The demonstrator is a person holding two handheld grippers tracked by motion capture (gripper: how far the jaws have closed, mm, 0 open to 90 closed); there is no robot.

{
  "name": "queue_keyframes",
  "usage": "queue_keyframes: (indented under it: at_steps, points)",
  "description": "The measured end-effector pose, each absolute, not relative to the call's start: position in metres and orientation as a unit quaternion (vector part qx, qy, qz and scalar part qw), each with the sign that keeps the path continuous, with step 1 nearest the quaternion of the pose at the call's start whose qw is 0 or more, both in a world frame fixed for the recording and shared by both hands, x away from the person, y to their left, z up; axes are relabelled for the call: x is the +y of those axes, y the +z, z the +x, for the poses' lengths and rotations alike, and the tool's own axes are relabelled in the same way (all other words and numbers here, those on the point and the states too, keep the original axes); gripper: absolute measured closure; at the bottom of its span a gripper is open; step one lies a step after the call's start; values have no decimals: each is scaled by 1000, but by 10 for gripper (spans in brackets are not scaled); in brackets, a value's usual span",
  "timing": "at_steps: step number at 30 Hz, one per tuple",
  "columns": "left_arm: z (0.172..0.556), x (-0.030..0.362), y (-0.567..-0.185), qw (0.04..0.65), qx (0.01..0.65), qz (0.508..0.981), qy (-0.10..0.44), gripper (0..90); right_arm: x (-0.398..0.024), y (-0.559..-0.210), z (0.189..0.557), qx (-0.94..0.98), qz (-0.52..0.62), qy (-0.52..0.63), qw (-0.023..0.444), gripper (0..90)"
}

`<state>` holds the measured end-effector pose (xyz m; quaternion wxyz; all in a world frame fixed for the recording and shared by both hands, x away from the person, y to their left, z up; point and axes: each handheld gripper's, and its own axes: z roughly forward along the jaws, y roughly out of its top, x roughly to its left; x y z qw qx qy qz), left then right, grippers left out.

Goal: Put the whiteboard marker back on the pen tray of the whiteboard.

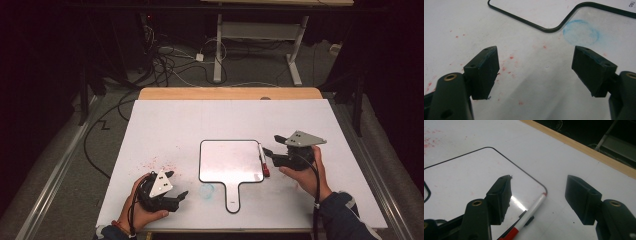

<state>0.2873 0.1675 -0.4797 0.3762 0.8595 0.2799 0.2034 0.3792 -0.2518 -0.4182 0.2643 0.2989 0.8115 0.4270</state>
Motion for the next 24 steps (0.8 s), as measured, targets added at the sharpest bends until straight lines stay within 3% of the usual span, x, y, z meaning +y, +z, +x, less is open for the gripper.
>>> queue_keyframes:
  at_steps: [14,24]
  points:
    - [290,170,-481,369,295,856,211,210,-288,-436,335,802,296,427,294,280]
    - [286,170,-479,374,293,853,217,210,-294,-447,312,800,302,428,293,271]
